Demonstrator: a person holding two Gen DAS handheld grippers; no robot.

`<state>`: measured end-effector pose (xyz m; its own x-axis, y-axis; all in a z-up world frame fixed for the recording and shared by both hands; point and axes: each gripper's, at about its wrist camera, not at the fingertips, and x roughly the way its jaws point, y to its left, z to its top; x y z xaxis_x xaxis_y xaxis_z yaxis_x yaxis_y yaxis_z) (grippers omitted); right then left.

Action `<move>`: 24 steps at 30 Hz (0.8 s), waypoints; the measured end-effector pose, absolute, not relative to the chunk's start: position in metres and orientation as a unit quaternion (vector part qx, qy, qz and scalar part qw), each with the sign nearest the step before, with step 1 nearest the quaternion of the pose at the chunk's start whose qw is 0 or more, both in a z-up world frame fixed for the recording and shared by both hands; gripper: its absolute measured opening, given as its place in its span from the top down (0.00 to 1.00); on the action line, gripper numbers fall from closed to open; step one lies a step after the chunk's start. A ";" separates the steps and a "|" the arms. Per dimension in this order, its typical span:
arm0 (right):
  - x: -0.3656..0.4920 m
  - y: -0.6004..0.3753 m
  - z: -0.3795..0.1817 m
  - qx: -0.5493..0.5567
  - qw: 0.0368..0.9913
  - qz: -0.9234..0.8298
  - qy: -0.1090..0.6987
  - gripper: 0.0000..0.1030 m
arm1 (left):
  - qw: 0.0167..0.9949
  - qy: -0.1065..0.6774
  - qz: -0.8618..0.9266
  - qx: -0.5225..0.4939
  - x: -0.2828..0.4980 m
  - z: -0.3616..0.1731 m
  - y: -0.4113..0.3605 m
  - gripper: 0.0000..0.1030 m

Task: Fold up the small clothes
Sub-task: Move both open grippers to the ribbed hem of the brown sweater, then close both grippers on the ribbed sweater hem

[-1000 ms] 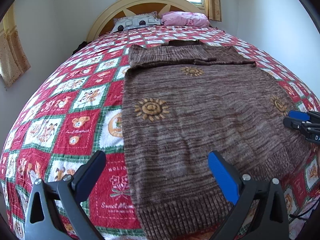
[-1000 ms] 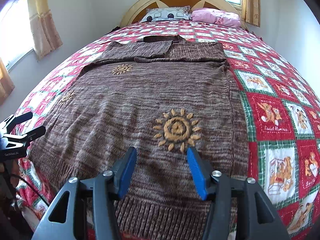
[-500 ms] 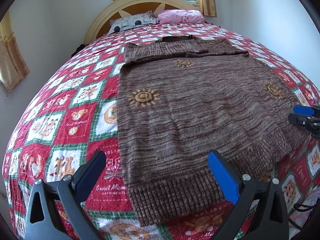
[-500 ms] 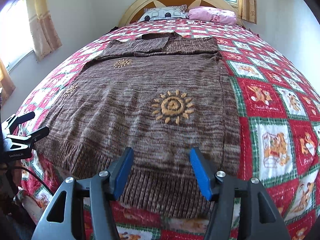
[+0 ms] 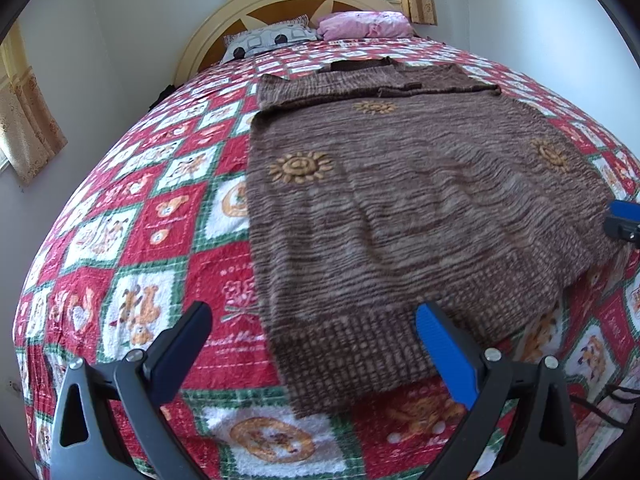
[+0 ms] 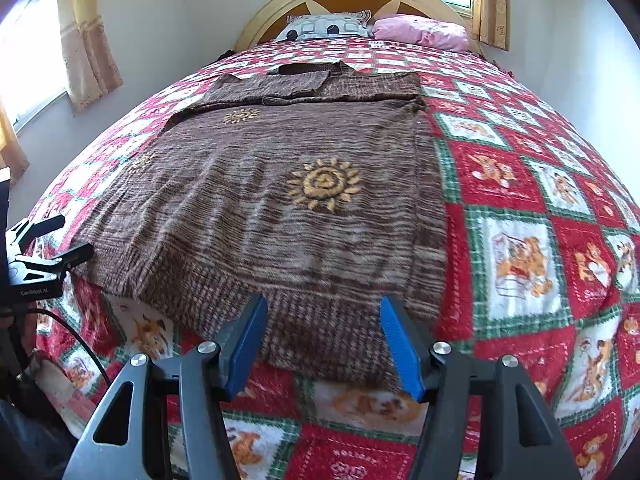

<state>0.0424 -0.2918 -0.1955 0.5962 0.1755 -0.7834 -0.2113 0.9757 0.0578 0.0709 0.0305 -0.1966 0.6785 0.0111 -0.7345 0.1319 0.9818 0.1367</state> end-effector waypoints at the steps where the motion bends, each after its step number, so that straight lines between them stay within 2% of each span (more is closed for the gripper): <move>1: 0.042 -0.294 -0.195 -0.020 0.893 0.107 0.437 0.42 | 0.913 0.397 -0.029 0.092 0.070 -0.197 0.033 0.00; 11: 0.040 -0.327 -0.198 0.003 0.891 0.075 0.447 0.42 | 0.904 0.423 -0.061 0.030 0.071 -0.202 0.048 0.00; 14: 0.038 -0.339 -0.200 0.022 0.889 0.073 0.451 0.42 | 0.897 0.433 -0.084 -0.005 0.070 -0.205 0.052 0.03; 22: 0.034 -0.347 -0.201 0.041 0.888 0.081 0.451 0.42 | 0.900 0.423 -0.099 -0.004 0.065 -0.203 0.050 0.15; 24: 0.036 -0.350 -0.201 0.054 0.889 0.082 0.448 0.42 | 0.901 0.422 -0.101 -0.007 0.063 -0.203 0.051 0.15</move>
